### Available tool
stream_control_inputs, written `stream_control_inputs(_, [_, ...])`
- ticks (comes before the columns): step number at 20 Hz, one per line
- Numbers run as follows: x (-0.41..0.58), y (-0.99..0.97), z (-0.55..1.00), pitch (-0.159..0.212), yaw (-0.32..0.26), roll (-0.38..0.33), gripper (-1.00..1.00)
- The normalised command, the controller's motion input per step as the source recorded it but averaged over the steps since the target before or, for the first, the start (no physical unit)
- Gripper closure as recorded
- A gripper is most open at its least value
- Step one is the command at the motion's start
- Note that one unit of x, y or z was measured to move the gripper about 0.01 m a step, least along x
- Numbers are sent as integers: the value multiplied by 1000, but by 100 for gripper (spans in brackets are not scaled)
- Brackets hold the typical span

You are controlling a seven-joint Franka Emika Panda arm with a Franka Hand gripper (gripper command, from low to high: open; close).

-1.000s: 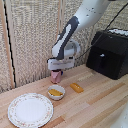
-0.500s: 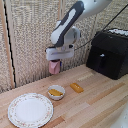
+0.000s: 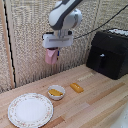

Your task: Please focus on the pink mug and carefully direct your gripper towards it. Gently take hold of the pink mug using your grasping instrument. Exercise caution as you elevate the pink mug off the tabletop. Shift the pink mug so it is above the white platter. With precision, slowly place the pink mug onto the white platter.

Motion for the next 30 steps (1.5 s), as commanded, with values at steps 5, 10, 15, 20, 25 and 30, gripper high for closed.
stream_control_inputs(5, [-309,691,536,25,11,120,100])
stream_control_inputs(10, [-373,771,205,33,7,44,100])
stream_control_inputs(15, [-393,803,-15,32,16,1,100])
stream_control_inputs(20, [-359,734,-275,13,20,-64,100])
stream_control_inputs(25, [-181,438,-446,-17,33,-160,100])
stream_control_inputs(30, [-57,237,-586,-80,34,-173,100])
